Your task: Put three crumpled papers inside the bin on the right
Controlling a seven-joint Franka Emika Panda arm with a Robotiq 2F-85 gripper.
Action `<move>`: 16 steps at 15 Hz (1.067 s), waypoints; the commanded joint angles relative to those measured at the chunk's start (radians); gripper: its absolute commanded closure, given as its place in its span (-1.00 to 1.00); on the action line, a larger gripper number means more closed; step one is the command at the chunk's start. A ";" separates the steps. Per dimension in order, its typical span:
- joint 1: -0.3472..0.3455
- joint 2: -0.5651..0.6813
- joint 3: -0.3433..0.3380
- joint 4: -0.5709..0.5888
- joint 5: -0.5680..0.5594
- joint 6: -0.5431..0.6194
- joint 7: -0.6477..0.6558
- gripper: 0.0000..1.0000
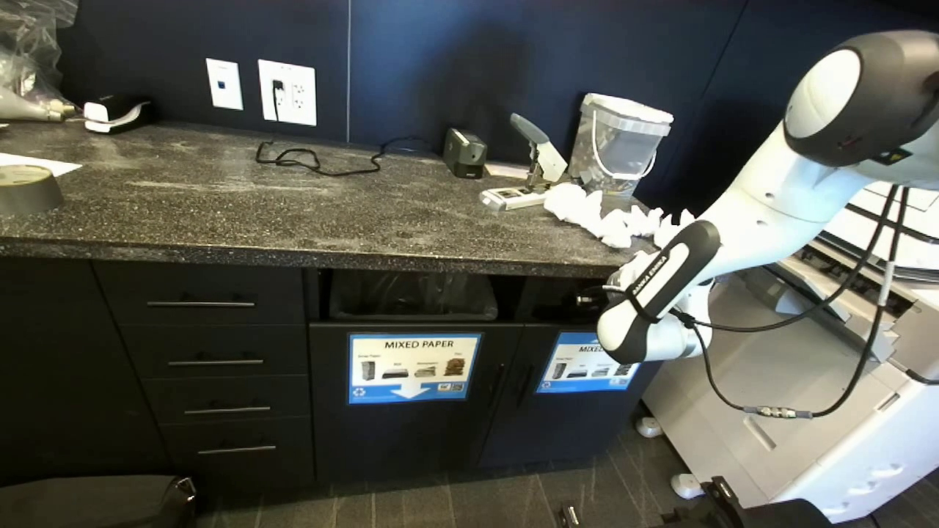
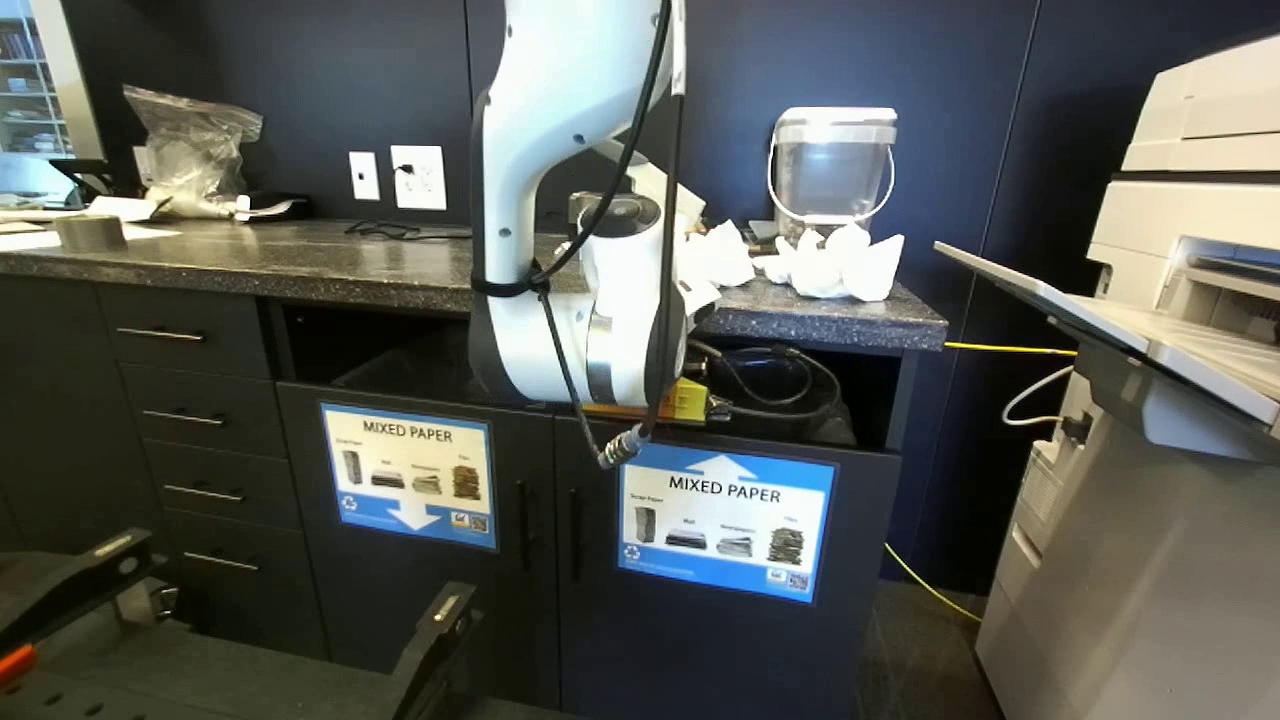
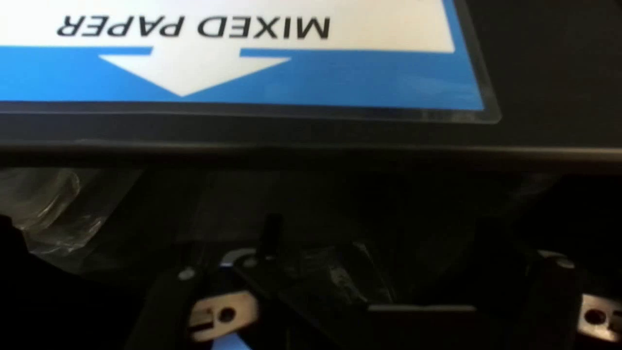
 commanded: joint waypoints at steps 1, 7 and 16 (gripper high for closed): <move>-0.016 -0.165 0.030 -0.128 -0.044 -0.230 -0.045 -1.00; -0.008 -0.368 0.061 -0.216 0.010 -0.523 -0.173 -1.00; 0.049 -0.624 0.028 -0.179 0.127 -0.914 -0.320 -1.00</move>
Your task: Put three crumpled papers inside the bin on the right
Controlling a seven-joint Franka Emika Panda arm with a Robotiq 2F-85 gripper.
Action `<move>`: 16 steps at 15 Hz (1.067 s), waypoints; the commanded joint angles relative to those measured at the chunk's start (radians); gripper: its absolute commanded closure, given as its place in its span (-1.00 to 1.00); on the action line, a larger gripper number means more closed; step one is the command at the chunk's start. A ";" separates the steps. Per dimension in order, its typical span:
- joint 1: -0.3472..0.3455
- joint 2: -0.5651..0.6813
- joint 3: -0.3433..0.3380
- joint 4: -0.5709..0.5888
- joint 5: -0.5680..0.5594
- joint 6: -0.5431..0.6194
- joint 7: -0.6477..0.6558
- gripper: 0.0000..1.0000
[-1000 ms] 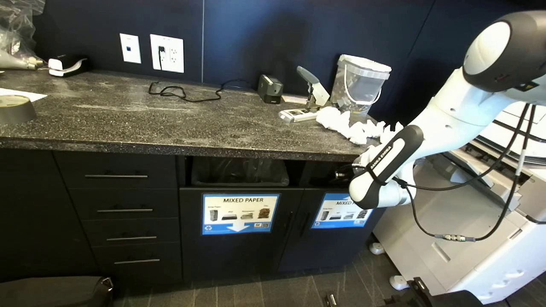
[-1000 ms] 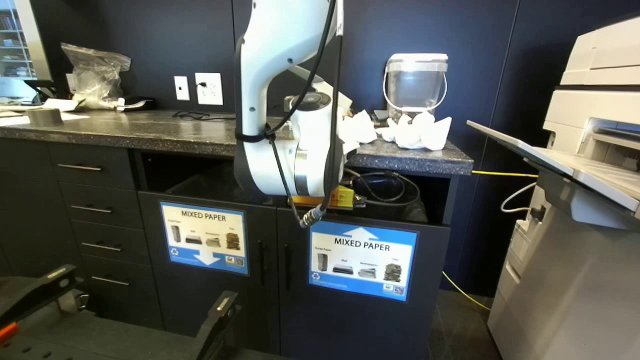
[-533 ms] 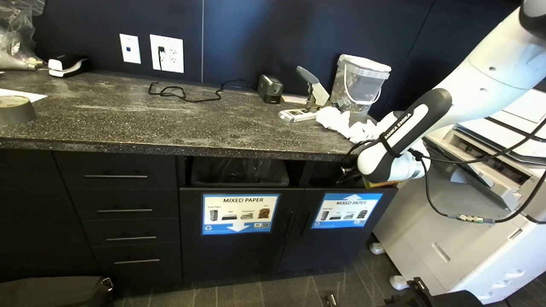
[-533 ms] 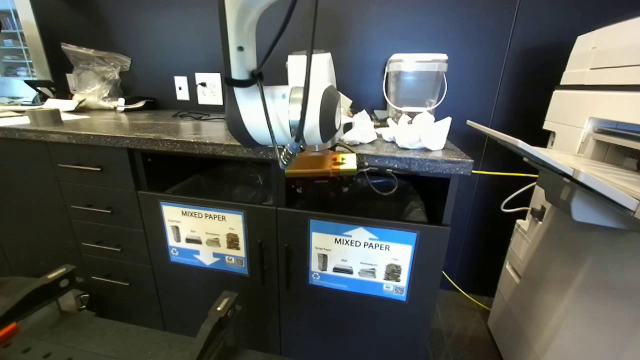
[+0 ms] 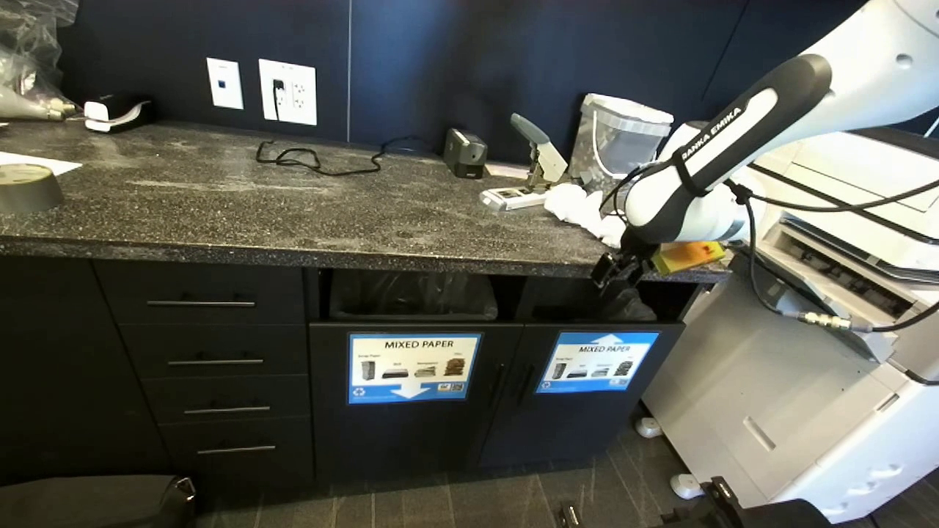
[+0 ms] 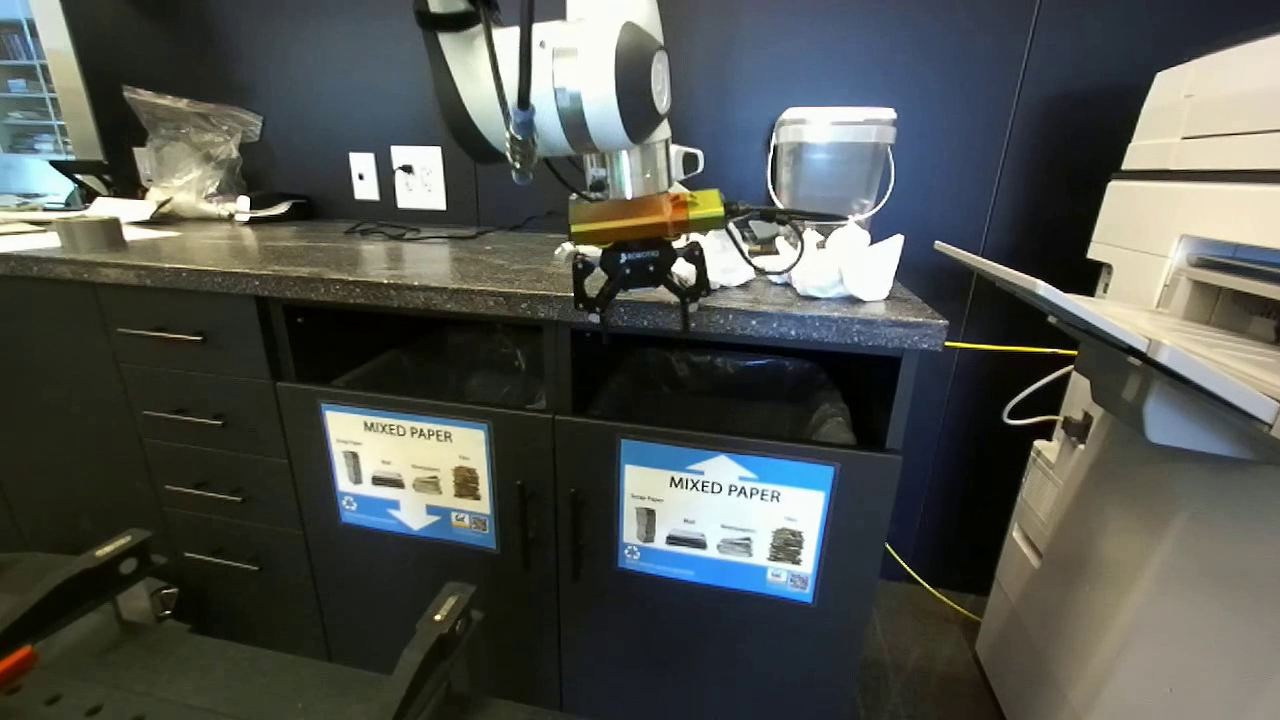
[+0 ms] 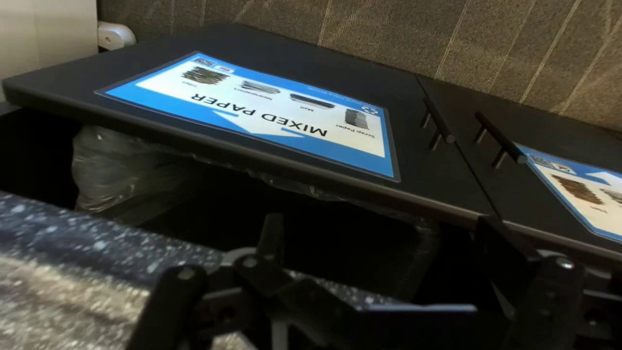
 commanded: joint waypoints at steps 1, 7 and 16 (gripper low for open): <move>0.069 -0.113 -0.072 0.018 0.029 -0.104 -0.009 -1.00; 0.120 -0.143 -0.149 0.076 0.049 -0.070 0.064 -1.00; 0.078 -0.027 -0.096 0.185 0.337 0.004 0.058 -1.00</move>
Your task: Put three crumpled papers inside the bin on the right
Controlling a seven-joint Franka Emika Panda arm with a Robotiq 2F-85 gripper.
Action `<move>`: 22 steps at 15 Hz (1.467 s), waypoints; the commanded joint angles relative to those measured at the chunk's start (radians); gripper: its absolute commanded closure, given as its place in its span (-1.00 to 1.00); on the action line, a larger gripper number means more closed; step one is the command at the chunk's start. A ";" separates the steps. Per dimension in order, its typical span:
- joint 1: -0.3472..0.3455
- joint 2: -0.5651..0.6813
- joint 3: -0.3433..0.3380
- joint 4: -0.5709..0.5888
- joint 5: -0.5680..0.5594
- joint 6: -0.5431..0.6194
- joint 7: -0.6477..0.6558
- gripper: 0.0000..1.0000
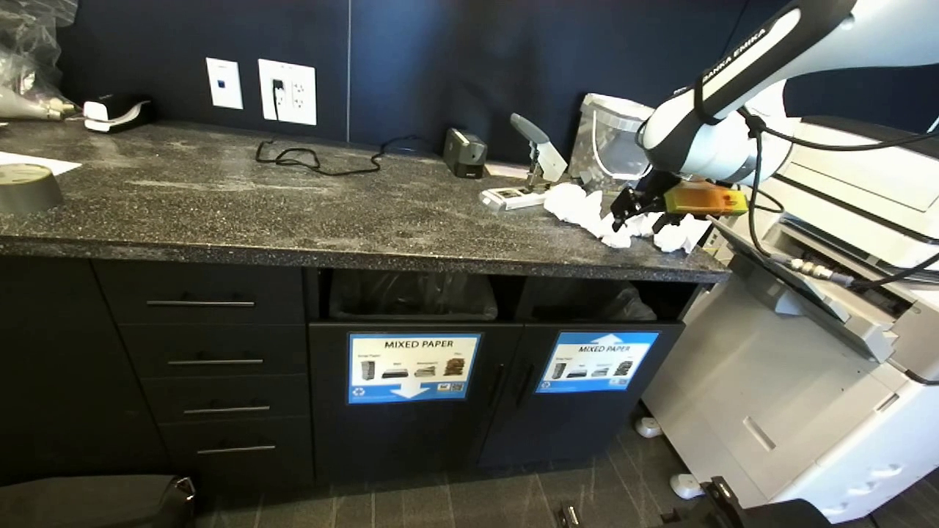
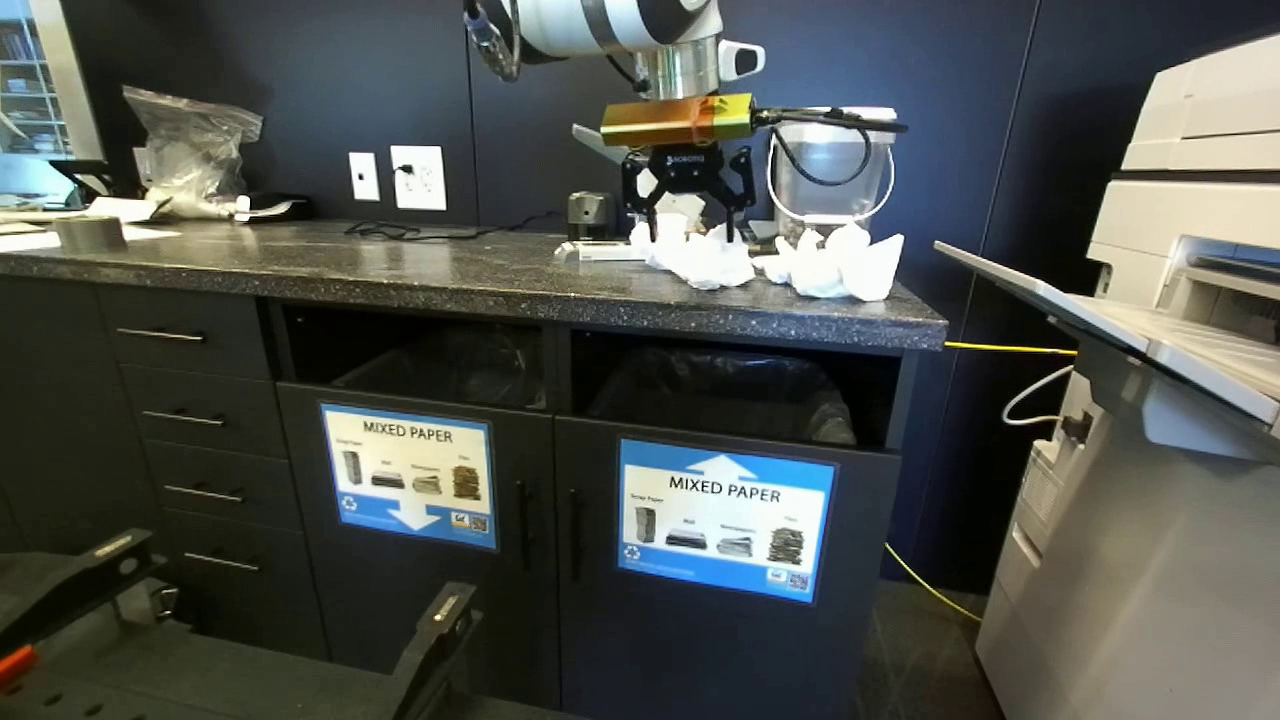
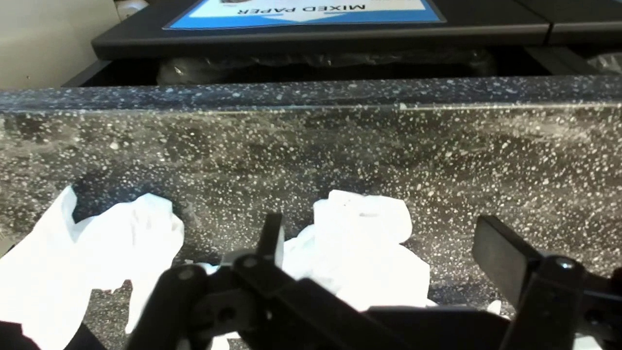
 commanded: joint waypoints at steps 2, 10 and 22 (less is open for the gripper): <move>-0.039 0.093 0.033 0.110 0.107 0.043 -0.017 -1.00; 0.000 0.253 0.023 0.226 0.081 0.088 0.050 -1.00; -0.072 0.316 0.055 0.333 0.093 0.057 0.012 0.59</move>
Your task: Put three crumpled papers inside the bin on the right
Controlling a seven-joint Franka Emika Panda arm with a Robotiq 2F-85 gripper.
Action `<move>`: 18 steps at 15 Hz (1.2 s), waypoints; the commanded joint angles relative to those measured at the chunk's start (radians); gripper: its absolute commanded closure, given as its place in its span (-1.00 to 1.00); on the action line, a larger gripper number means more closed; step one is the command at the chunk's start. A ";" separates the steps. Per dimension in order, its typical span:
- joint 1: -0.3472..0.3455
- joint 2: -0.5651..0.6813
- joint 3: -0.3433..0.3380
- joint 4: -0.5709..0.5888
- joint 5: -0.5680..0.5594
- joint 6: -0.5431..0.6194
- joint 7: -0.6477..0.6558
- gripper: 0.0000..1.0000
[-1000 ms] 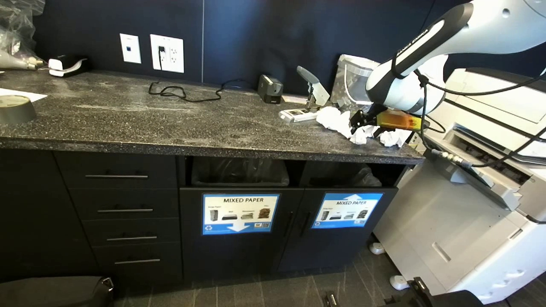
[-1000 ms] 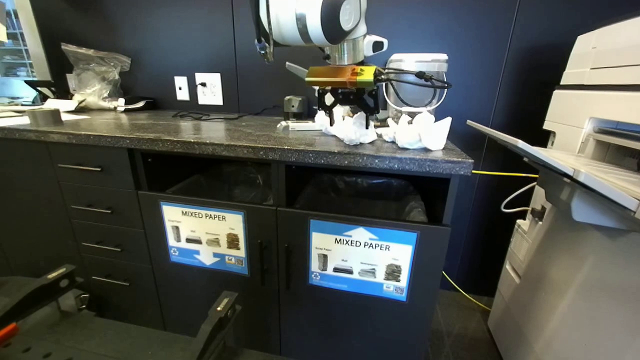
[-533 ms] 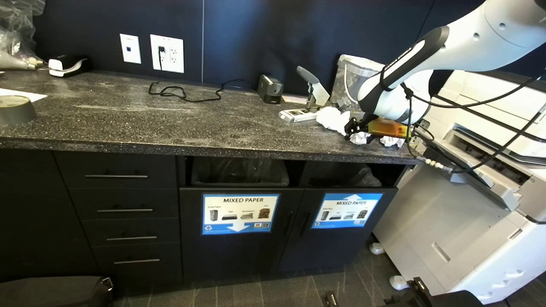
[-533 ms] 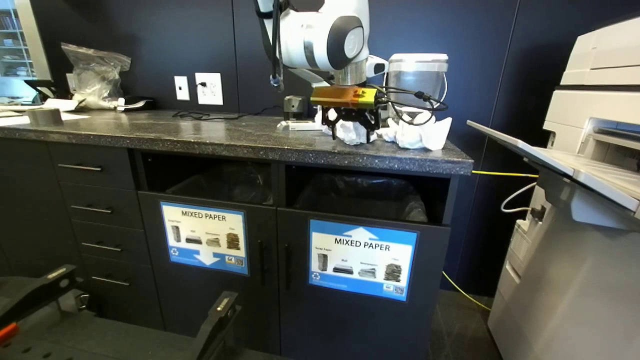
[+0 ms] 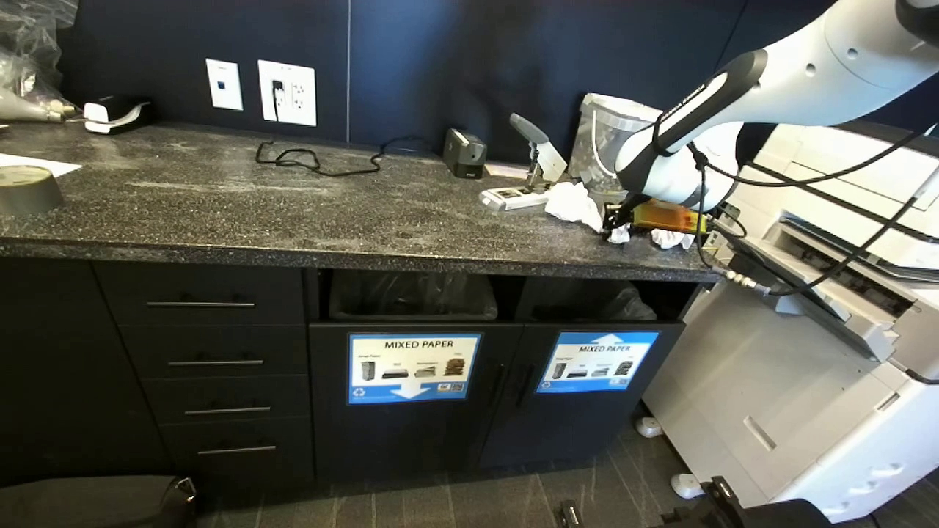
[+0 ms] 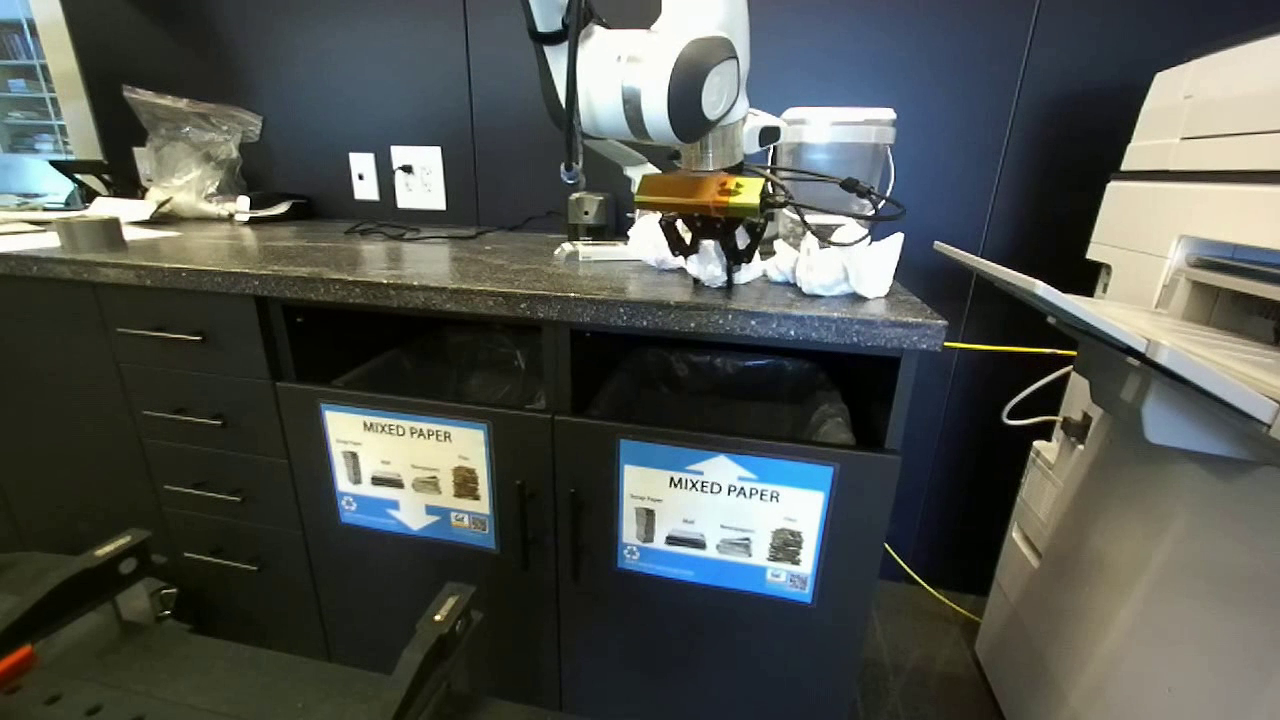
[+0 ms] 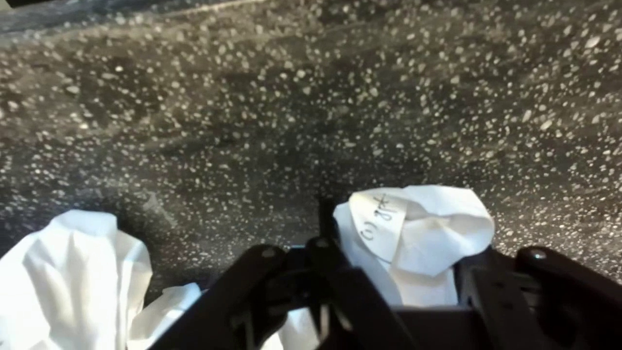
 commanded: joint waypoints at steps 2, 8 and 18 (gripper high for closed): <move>0.003 0.025 -0.003 0.040 -0.017 -0.006 0.008 0.87; -0.016 0.018 0.042 0.046 -0.025 -0.105 -0.067 0.94; -0.007 -0.026 0.053 0.027 -0.077 -0.301 -0.218 0.92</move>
